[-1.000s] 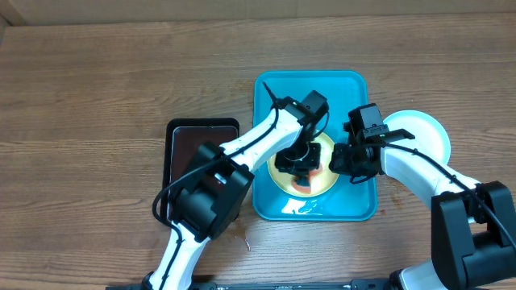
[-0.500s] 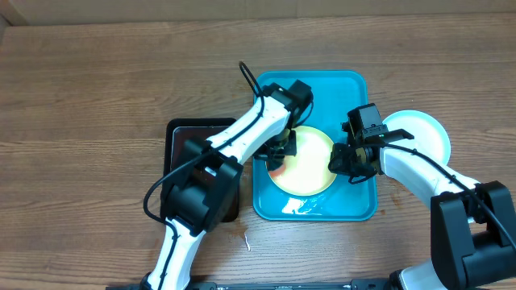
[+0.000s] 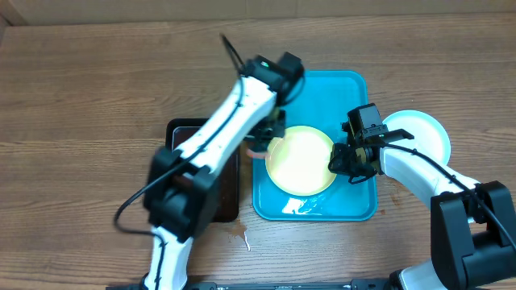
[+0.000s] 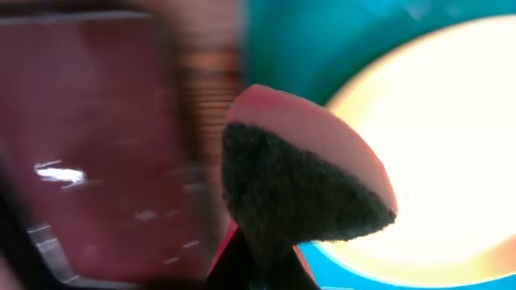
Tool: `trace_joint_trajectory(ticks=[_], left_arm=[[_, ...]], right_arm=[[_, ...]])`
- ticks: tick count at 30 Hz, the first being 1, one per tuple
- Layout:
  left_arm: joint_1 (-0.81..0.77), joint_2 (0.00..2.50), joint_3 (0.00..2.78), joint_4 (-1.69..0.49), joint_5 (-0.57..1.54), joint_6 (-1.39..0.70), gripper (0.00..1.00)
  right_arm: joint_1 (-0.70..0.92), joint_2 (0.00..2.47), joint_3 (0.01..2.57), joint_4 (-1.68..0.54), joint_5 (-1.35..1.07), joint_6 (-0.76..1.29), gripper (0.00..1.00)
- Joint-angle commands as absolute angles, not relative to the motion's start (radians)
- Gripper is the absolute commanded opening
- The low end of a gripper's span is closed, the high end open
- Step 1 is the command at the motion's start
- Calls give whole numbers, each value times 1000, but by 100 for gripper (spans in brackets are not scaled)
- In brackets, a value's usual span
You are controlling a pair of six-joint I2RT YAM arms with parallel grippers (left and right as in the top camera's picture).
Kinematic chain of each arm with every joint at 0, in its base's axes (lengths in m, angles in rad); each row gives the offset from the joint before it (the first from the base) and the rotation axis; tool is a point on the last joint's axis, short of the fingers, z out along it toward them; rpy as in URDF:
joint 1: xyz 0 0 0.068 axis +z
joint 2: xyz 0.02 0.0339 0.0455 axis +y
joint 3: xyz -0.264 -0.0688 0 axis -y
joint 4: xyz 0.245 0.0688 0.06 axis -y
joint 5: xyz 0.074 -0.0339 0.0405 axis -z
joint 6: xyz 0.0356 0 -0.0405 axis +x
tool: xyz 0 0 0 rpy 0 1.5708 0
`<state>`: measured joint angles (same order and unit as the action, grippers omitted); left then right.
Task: Clean dirty plates on tray and stack at the side
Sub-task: 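Return the sponge to the black tray and release it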
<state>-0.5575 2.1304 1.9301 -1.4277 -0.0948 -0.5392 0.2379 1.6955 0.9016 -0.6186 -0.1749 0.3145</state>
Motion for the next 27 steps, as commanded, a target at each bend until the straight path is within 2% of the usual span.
trace_joint_trajectory(ticks=[1, 7, 11, 17, 24, 26, 27], left_arm=[[-487, 2012, 1964, -1479, -282, -501, 4], [-374, 2008, 1904, -1526, -252, -501, 4], [-319, 2008, 1747, -1425, -128, -473, 4], [-276, 2008, 1492, -1238, -58, -479, 4], [-246, 1997, 1430, -1200, -51, -486, 4], [-241, 1966, 1430, -1200, -50, -486, 13], [-239, 1947, 1430, -1200, -50, -486, 21]], right_arm=[[235, 1728, 890, -633, -114, 310, 4], [235, 1728, 890, -633, -114, 310, 4], [235, 1728, 890, -633, -114, 310, 4], [235, 1728, 890, -634, -114, 310, 4], [235, 1728, 890, -637, -113, 310, 4], [235, 1728, 890, -637, -113, 310, 4], [235, 1727, 891, -639, -113, 310, 4]])
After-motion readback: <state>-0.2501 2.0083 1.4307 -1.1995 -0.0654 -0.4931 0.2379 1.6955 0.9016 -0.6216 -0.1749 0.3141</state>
